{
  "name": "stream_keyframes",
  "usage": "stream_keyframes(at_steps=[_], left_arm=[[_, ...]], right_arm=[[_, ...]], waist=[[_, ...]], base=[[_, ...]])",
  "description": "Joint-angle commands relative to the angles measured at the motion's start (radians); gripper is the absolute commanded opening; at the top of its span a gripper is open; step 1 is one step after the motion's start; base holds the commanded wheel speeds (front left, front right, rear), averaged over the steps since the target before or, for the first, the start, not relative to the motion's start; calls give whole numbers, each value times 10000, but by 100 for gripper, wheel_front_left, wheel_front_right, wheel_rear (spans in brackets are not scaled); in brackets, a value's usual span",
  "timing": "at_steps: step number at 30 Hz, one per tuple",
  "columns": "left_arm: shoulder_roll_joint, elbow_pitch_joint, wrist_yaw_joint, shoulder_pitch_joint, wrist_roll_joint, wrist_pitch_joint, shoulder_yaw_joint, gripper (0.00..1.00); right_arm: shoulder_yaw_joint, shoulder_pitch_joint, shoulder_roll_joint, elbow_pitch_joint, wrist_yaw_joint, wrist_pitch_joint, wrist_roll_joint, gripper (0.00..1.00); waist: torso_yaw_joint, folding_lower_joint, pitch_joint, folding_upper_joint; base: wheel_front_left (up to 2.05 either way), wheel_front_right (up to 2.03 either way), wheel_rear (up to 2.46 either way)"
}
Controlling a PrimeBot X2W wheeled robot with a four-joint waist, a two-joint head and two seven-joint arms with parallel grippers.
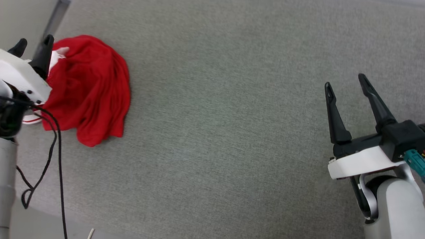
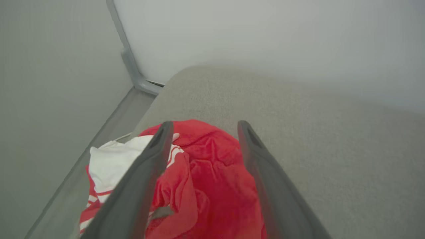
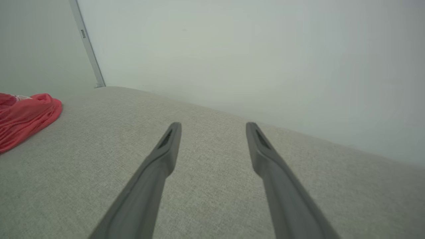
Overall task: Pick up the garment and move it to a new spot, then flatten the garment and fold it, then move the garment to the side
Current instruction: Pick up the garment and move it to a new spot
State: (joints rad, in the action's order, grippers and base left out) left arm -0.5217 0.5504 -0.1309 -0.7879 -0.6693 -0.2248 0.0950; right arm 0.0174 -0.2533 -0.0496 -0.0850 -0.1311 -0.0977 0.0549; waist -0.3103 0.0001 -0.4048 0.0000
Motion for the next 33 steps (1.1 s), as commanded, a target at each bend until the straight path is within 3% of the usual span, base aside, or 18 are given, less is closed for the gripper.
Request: stream_keyframes(at_steps=[1,9,18,19,20,25,33], left_arm=[[-168,269,4,-205,-318,-510,94,100],[-565,1799,4,-660,-1513,-3118,688,100],[-88,3351,6,-369,-2311,-4784,979,100],[85,3737,13,-351,-2362,-4754,1041,28],[144,3800,12,-361,-2372,-4678,1062,0],[73,3761,-17,-525,-2133,-3605,1162,0],[-415,3551,7,-1026,-1121,-531,1484,0]], right_arm=[[47,-247,-9,-45,5,-56,77,100],[188,-745,-11,-78,7,-51,198,100],[230,-954,-11,-19,7,-64,278,100],[187,-928,-11,-36,7,-68,283,100],[175,-894,-11,-49,7,-95,292,100],[109,-754,-11,40,7,-146,272,100],[45,-388,-9,491,7,-385,-60,100]], waist=[[353,-1,-577,0],[681,-1,-1413,0],[899,-1,-1719,0],[948,-1,-1698,0],[959,-1,-1660,0],[966,-1,-1290,0],[930,-1,-84,0]], base=[[0,0,0],[0,0,0],[0,0,0],[0,0,0],[0,0,0],[0,0,0],[0,0,0]])
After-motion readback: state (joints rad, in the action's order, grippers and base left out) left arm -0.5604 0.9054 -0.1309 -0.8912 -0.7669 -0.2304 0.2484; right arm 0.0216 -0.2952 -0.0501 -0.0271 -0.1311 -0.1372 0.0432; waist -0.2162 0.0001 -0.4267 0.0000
